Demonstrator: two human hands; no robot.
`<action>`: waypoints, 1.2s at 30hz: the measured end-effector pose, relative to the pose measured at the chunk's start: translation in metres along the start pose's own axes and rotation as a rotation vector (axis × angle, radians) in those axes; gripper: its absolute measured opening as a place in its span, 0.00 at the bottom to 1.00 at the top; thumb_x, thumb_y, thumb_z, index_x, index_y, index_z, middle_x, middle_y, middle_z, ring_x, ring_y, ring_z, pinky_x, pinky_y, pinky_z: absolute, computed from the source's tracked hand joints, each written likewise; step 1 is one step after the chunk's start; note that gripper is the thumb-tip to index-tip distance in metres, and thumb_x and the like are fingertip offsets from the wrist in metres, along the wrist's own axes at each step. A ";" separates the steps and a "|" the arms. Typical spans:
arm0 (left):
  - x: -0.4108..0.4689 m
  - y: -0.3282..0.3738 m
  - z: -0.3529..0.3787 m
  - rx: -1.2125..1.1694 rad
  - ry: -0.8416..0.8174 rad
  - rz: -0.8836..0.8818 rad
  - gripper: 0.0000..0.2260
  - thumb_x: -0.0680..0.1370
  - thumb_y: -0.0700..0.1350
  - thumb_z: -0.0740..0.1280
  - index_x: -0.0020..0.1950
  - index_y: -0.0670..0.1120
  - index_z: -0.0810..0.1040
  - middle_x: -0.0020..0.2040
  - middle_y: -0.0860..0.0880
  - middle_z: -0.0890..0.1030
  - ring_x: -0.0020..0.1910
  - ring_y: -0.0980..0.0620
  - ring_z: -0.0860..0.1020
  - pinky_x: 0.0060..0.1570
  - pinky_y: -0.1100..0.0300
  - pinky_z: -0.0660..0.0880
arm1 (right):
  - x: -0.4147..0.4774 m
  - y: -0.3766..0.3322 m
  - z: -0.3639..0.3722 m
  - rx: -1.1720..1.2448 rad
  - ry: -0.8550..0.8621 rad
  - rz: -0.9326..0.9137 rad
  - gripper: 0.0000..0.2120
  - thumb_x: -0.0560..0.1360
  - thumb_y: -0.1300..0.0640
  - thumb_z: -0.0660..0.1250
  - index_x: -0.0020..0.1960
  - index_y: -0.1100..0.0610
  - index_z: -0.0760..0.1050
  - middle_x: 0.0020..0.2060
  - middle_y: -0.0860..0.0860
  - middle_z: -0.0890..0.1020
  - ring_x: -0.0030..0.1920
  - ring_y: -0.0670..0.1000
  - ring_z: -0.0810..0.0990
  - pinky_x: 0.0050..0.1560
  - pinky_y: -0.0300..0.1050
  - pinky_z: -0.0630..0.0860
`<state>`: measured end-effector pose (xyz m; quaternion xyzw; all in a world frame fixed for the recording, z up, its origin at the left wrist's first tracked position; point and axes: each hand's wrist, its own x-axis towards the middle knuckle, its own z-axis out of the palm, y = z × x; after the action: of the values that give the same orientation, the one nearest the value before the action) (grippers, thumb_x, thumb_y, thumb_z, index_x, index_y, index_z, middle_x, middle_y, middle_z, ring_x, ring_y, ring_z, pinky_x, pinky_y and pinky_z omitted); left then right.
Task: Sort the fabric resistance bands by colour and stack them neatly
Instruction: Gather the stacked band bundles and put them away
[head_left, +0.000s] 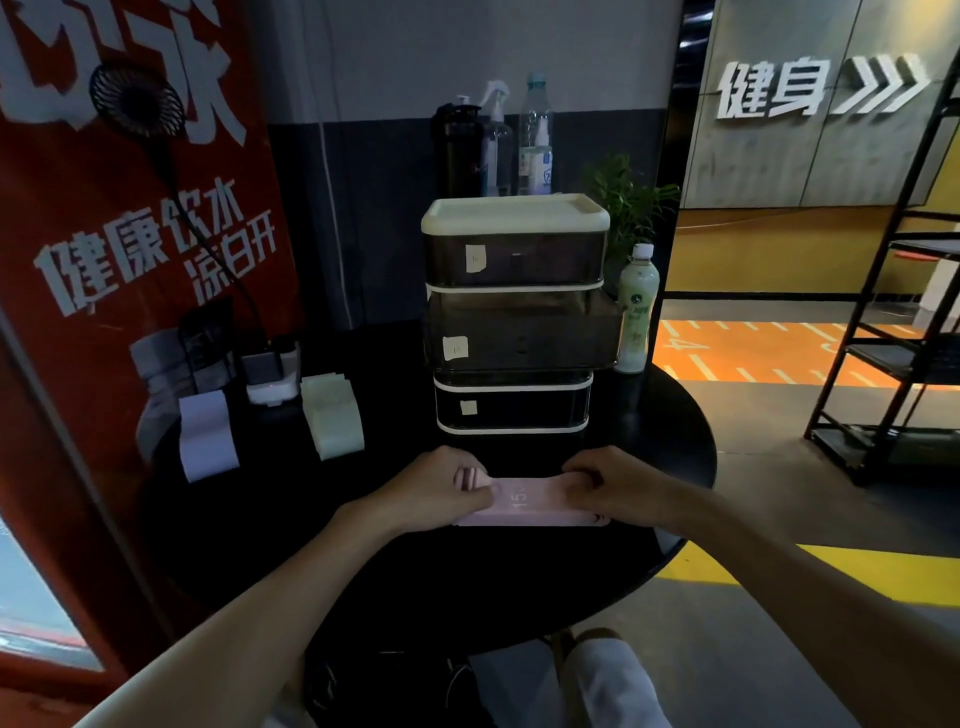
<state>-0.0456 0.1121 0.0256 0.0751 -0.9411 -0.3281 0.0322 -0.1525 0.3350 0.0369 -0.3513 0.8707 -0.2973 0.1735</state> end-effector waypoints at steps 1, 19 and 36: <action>0.000 0.000 0.000 0.011 -0.004 0.008 0.11 0.76 0.54 0.71 0.54 0.49 0.83 0.49 0.52 0.83 0.49 0.56 0.81 0.54 0.57 0.78 | 0.000 -0.001 -0.001 -0.012 -0.011 -0.011 0.09 0.77 0.62 0.64 0.53 0.66 0.78 0.41 0.56 0.79 0.39 0.48 0.77 0.37 0.39 0.74; -0.021 -0.014 0.006 0.093 0.069 0.295 0.16 0.81 0.47 0.66 0.69 0.50 0.69 0.53 0.65 0.69 0.51 0.70 0.71 0.49 0.77 0.65 | -0.009 -0.004 0.013 -0.178 0.105 -0.193 0.23 0.73 0.51 0.71 0.65 0.52 0.68 0.55 0.45 0.74 0.54 0.47 0.75 0.57 0.48 0.75; -0.036 0.029 -0.059 -0.084 0.256 0.298 0.10 0.74 0.46 0.75 0.53 0.54 0.80 0.48 0.58 0.81 0.49 0.60 0.79 0.51 0.63 0.75 | -0.025 -0.037 -0.036 0.002 0.300 -0.350 0.09 0.74 0.54 0.73 0.47 0.43 0.74 0.40 0.45 0.78 0.39 0.37 0.76 0.38 0.29 0.70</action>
<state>-0.0074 0.1043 0.0895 -0.0255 -0.9156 -0.3463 0.2029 -0.1349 0.3453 0.0901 -0.4487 0.8122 -0.3728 -0.0116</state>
